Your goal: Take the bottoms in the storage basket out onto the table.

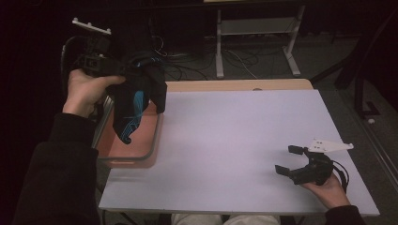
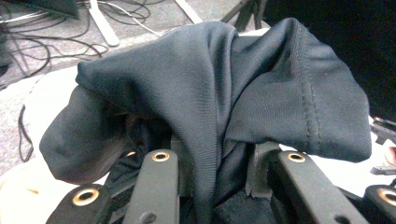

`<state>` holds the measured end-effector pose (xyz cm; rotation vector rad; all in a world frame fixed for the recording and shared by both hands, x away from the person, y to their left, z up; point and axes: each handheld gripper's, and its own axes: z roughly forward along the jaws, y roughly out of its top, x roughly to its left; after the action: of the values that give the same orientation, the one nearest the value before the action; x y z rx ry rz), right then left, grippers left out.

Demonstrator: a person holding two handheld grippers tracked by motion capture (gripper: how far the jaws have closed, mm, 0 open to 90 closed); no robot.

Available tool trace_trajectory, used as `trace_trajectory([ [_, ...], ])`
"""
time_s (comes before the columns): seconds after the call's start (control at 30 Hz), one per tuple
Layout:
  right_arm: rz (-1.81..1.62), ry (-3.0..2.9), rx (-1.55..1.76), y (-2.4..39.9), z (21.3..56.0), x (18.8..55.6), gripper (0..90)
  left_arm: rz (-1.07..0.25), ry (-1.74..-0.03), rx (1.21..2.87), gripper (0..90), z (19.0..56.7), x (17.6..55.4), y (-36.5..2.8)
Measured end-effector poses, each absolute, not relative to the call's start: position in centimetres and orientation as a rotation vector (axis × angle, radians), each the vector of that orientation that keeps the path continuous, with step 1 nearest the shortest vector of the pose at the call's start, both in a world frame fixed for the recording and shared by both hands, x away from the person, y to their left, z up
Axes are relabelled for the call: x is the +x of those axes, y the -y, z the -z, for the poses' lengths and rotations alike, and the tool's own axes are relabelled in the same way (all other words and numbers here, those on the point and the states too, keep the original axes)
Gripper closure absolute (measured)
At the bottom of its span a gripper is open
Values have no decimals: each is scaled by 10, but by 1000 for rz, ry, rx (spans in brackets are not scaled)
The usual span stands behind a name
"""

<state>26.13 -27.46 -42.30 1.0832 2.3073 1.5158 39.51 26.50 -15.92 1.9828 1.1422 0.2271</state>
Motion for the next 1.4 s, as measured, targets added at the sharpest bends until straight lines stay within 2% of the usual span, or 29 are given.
trace_trajectory([
  [0.67,-1515,-2315,1077,274,423,260,0,-198,-1008,2057,698,155,401,-208],
  [1.4,-1515,-2321,1065,273,423,260,0,-127,-945,2102,698,176,415,-165],
])
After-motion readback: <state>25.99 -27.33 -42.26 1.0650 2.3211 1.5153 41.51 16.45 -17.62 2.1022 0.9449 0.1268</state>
